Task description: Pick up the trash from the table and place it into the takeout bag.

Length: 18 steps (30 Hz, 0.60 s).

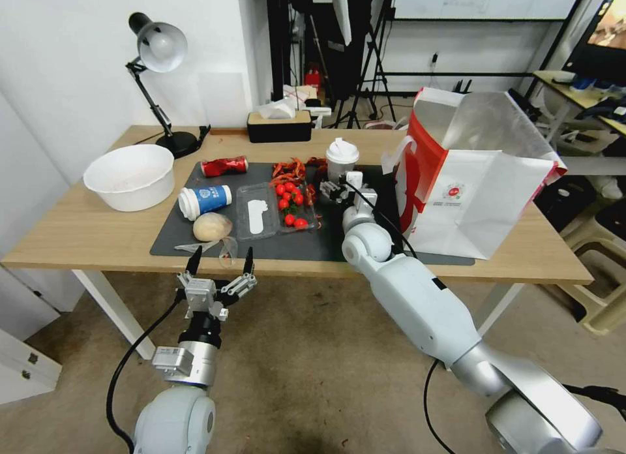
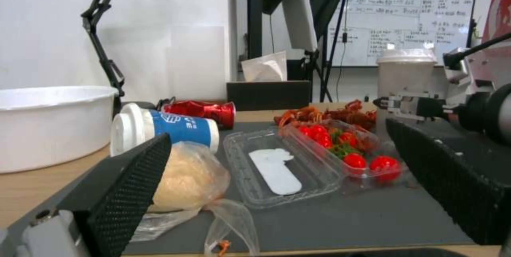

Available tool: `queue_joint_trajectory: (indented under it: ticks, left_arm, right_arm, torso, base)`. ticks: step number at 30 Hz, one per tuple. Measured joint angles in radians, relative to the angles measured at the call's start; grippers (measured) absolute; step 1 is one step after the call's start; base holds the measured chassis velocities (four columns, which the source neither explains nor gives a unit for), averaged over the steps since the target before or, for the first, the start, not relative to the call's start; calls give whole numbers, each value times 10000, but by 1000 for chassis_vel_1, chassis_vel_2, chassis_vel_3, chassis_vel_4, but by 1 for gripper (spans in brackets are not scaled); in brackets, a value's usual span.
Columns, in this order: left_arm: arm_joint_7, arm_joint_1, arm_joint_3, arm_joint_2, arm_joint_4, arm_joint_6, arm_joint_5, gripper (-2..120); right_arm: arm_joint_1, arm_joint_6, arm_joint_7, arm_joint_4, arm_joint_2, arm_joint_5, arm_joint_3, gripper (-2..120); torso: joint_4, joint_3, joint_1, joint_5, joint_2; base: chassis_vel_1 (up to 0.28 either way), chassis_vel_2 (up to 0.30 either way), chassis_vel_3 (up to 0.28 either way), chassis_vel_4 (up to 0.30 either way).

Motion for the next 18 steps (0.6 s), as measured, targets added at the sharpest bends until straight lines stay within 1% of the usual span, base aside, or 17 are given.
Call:
queue_joint_trajectory:
  ticks: [1,2,3,4,5,7,8,10,11,13,14,17,18]
  left_arm:
    - [1,0,0,1,0,0,0,100]
    - [1,0,0,1,0,0,0,100]
    - [2,0,1,3,0,0,1,100]
    - [4,0,1,4,0,0,2,100]
    - [5,0,3,5,0,0,3,100]
    - [6,0,3,5,0,-1,3,100]
    - [8,1,5,5,0,-1,5,100]
    - [8,1,5,5,0,-1,5,100]
    - [11,1,8,5,0,-1,6,100]
    - [20,12,29,-9,0,-17,29,100]
    - [20,12,29,-9,0,-17,29,100]
    - [29,41,41,-36,0,-72,69,100]
    - [29,41,41,-36,0,-72,69,100]
  right_arm:
    - [10,4,-5,-16,8,0,-2,67]
    - [10,4,-5,-16,8,0,-2,67]
    - [20,6,-9,-32,17,-1,-3,59]
    - [31,7,-13,-48,24,-2,-6,59]
    - [45,9,-17,-69,36,-3,-10,52]
    - [50,10,-19,-77,41,-3,-11,52]
    - [70,13,-23,-107,57,-5,-15,42]
    - [70,13,-23,-107,57,-5,-15,42]
    - [91,17,-29,-138,73,-6,-19,34]
    - [190,56,-88,-298,131,-37,-50,24]
    - [190,56,-88,-298,131,-37,-50,24]
    - [158,101,-123,-293,103,-76,-75,14]
    - [158,101,-123,-293,103,-76,-75,14]
  torso:
    - [0,0,0,0,0]
    - [0,0,0,0,0]
    - [0,0,0,1,0]
    - [0,0,0,1,0]
    - [0,0,0,1,0]
    - [0,-1,0,0,0]
    - [0,-1,0,0,0]
    - [0,-1,0,0,0]
    - [1,-1,0,0,0]
    - [0,-1,0,0,0]
    - [0,-1,0,0,0]
    - [0,-1,0,0,0]
    - [0,-1,0,0,0]
  base:
    - [0,0,0,0]
    - [0,0,0,0]
    - [0,0,0,0]
    - [0,0,0,0]
    - [0,0,0,0]
    - [0,0,0,0]
    - [0,0,0,0]
    - [0,0,0,0]
    - [0,0,0,0]
    - [0,0,0,0]
    - [0,0,0,0]
    - [0,0,0,0]
    - [0,0,0,0]
